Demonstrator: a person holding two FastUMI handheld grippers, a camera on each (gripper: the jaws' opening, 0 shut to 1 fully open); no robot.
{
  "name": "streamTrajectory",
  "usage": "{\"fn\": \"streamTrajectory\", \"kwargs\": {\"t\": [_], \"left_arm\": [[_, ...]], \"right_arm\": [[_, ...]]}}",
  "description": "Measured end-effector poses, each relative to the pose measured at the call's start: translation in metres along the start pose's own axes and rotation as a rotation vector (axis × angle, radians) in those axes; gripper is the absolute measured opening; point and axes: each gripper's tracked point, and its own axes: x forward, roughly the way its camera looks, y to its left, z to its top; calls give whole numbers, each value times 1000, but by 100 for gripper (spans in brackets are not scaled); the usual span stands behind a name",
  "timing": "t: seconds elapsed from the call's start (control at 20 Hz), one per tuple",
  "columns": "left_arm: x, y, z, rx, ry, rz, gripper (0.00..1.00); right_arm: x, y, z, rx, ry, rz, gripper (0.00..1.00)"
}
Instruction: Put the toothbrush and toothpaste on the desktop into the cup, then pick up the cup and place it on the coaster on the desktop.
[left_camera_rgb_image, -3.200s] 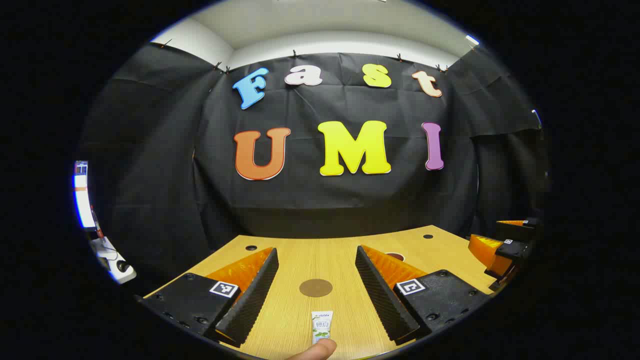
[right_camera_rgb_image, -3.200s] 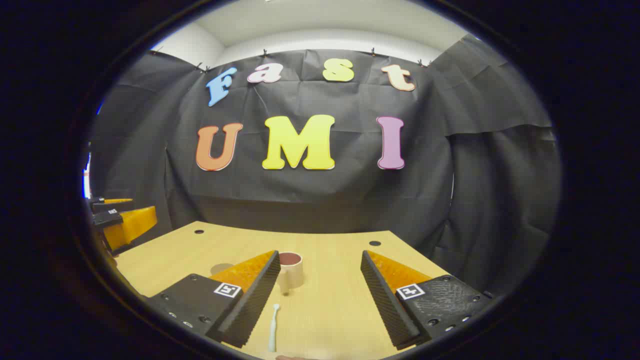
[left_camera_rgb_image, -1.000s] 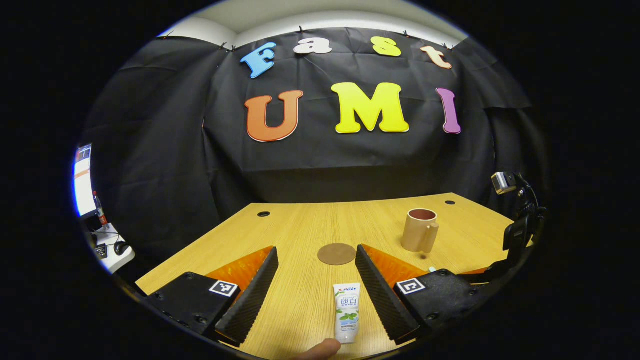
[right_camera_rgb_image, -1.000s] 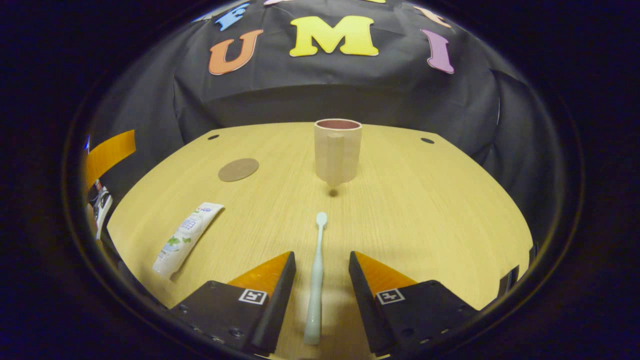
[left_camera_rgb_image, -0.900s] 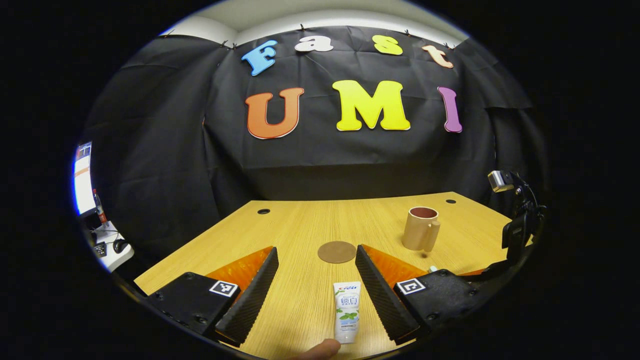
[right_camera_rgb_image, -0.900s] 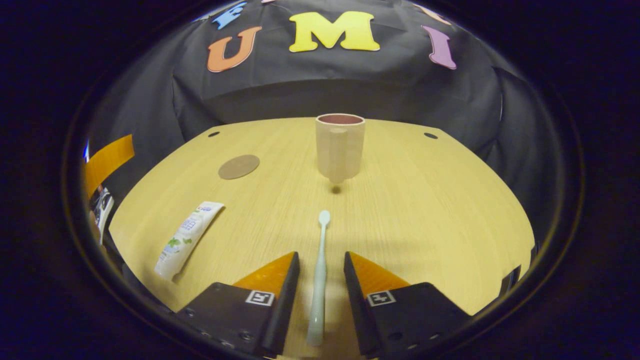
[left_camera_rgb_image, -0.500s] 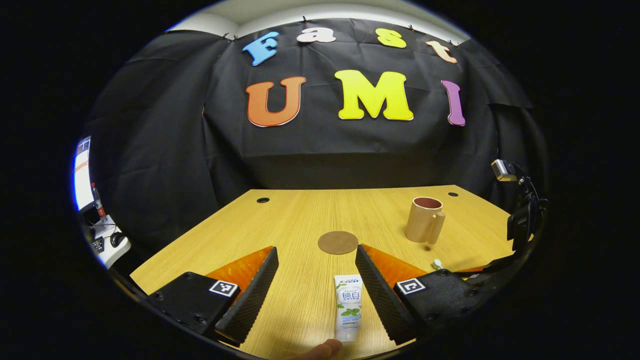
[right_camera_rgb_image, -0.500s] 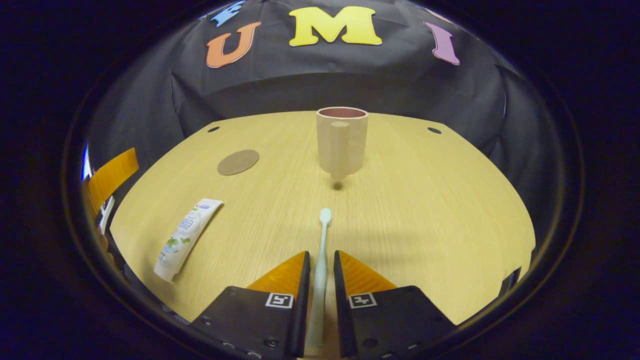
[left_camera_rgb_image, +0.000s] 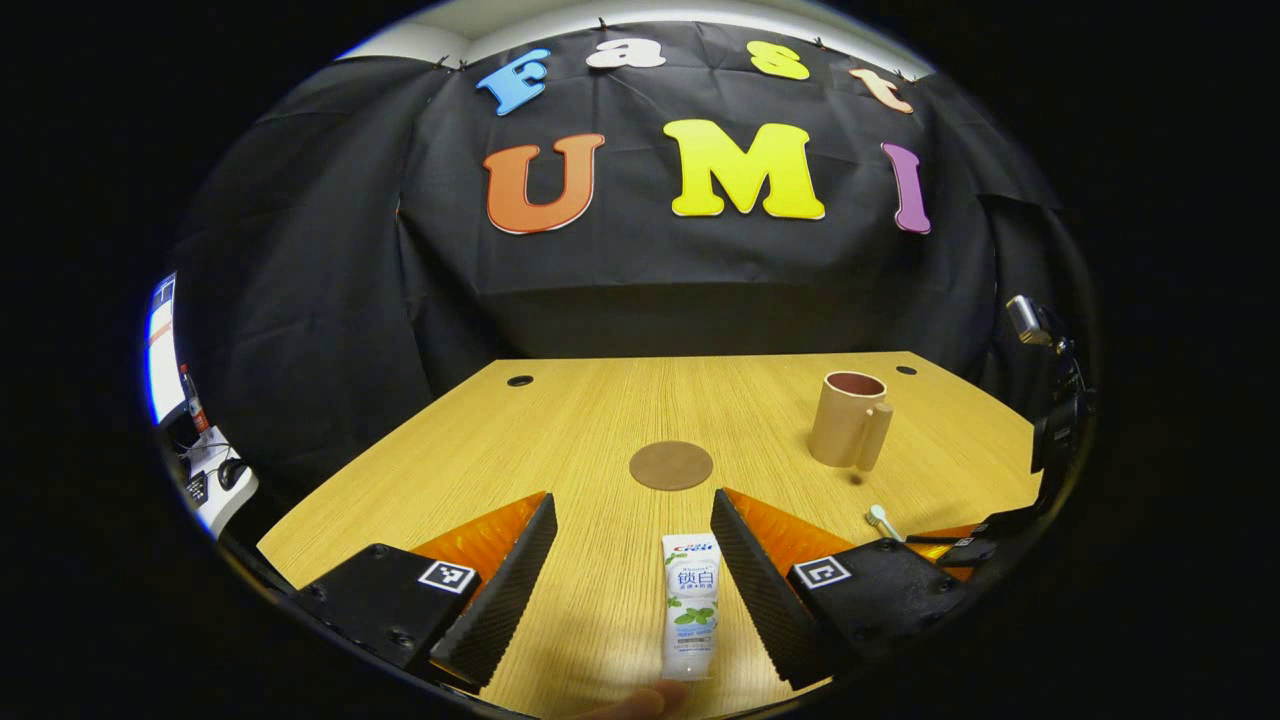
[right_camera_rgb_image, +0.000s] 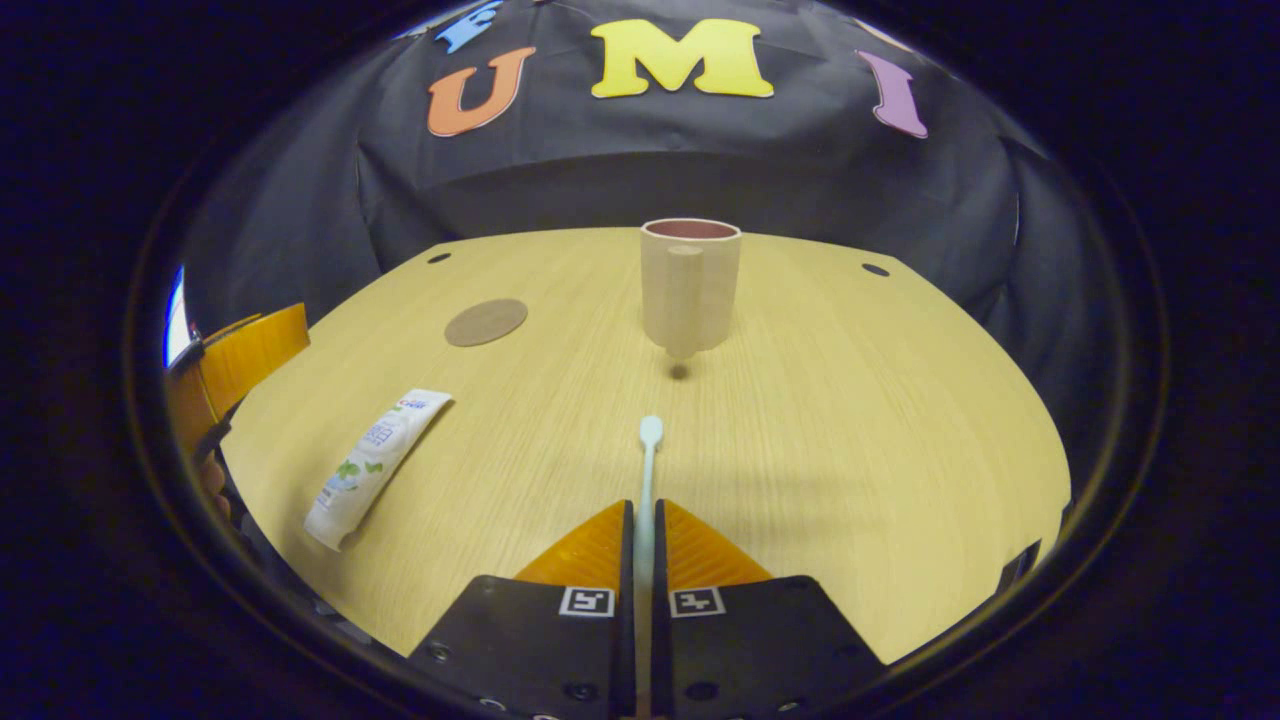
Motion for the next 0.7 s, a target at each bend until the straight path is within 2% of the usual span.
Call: {"fn": "streamTrajectory", "kwargs": {"t": [0.25,0.55,0.7], "left_arm": [[3,-14,-27,-25,107,-30,99],[5,-43,-58,42,195,-77,98],[9,-43,-72,59,234,-54,96]], "right_arm": [[-15,-8,14,17,-61,19,5],[-50,-16,45,35,-164,53,5],[-71,-15,61,26,-225,62,4]]}}
